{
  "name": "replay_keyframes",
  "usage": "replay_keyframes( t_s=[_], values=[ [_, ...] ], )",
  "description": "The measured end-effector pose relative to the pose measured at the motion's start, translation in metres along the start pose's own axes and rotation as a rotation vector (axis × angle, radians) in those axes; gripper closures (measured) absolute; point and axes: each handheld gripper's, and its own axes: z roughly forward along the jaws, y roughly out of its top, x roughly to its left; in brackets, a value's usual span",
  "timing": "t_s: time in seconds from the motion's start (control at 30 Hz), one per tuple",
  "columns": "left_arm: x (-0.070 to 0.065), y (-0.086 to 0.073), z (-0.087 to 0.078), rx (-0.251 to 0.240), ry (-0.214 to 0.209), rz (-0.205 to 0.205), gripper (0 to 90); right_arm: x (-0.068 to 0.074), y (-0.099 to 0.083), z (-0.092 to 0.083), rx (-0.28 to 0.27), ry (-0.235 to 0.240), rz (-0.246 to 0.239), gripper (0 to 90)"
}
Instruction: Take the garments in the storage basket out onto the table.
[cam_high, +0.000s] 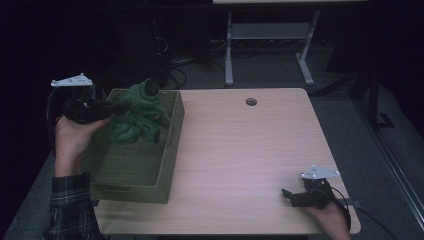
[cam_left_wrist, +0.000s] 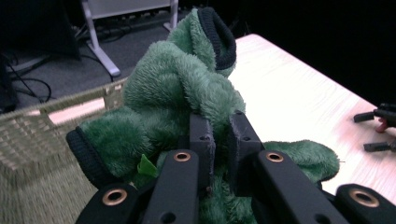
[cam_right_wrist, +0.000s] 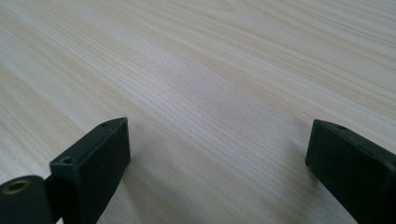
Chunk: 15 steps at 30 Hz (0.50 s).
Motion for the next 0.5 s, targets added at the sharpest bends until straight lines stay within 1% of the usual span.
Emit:
replay_keyframes(
  t_s=[0.03,0.1,0.13,0.17,0.23,0.27,0.3,0.33,0.37,0.4,0.43,0.5],
  values=[
    [-0.003,0.006,-0.002,-0.017,-0.005,0.005,82.2,0.000,0.000,0.000,0.000,0.000,0.000,6.2],
    [-0.004,0.009,-0.003,-0.024,-0.007,0.008,82.3,0.000,0.000,0.000,0.000,0.000,0.001,6.2],
    [-0.008,0.016,-0.005,-0.037,-0.017,0.018,82.3,0.000,0.000,0.000,0.000,0.000,0.000,6.2],
    [-0.008,0.016,-0.005,-0.037,-0.017,0.018,82.3,0.000,0.000,0.000,0.000,0.000,0.000,6.2],
    [-0.011,0.022,-0.006,-0.042,-0.028,0.026,82.3,0.000,0.000,0.000,0.000,0.000,0.000,6.2],
    [-0.015,0.028,-0.006,-0.045,-0.035,0.038,82.3,0.000,0.000,0.000,0.000,0.000,0.000,6.2],
    [-0.015,0.028,-0.006,-0.045,-0.035,0.038,82.2,0.000,0.000,0.000,0.000,0.000,0.000,6.1],
    [-0.019,0.033,-0.005,-0.055,-0.047,0.045,82.3,0.000,0.000,0.000,0.000,0.000,0.000,6.2],
    [-0.019,0.033,-0.005,-0.055,-0.047,0.045,82.3,0.000,0.000,0.000,0.000,0.000,0.000,6.2],
    [-0.021,0.035,-0.004,-0.056,-0.056,0.051,82.3,0.000,0.000,0.000,0.000,0.000,0.000,6.2],
    [-0.025,0.038,-0.001,-0.059,-0.073,0.053,82.3,0.000,0.000,0.000,0.000,0.000,0.000,6.1],
    [-0.027,0.039,0.001,-0.061,-0.082,0.054,82.3,0.000,0.000,0.000,0.000,0.000,0.000,6.2]
  ],
)
